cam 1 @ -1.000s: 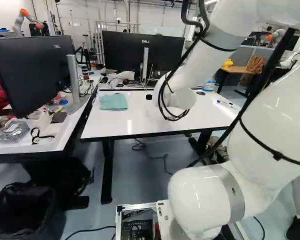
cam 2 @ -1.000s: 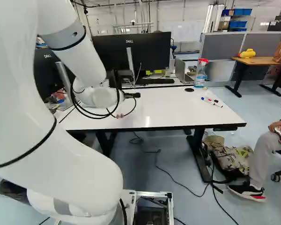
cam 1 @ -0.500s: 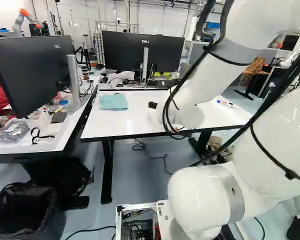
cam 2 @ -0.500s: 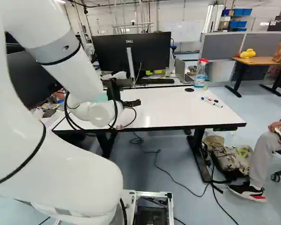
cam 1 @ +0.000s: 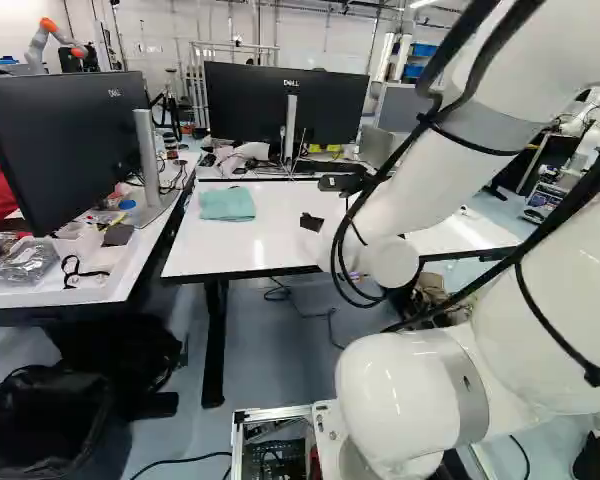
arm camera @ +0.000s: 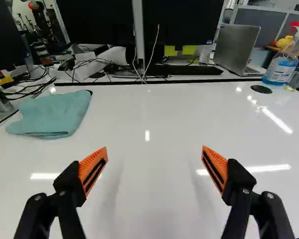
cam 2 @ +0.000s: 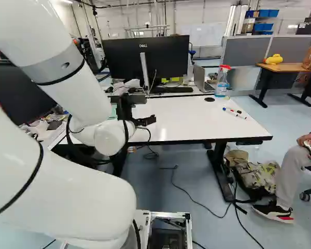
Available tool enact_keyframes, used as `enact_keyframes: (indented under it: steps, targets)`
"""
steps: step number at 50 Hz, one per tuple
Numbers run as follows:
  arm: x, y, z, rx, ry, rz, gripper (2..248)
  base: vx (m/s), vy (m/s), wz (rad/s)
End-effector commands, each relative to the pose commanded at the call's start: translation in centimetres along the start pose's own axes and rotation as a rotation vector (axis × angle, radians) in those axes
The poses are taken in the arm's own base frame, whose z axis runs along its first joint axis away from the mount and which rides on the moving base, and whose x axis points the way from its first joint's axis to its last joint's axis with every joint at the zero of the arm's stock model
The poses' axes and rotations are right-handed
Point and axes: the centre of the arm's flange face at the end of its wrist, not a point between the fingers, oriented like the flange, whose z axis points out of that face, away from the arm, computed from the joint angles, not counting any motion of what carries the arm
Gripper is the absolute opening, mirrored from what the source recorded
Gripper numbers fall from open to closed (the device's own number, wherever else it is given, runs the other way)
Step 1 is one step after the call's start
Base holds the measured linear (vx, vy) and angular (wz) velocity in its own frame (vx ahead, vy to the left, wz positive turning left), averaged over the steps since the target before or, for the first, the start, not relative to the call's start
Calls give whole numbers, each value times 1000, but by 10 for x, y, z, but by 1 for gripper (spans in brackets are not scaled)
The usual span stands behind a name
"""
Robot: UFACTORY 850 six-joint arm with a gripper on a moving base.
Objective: Clean the table with the green towel
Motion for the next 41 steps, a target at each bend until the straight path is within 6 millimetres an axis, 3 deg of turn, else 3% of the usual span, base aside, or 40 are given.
enact_keyframes:
  steps: [41]
  targets:
    - [-8,1,-8,-2,10,0,247,0,0,0]
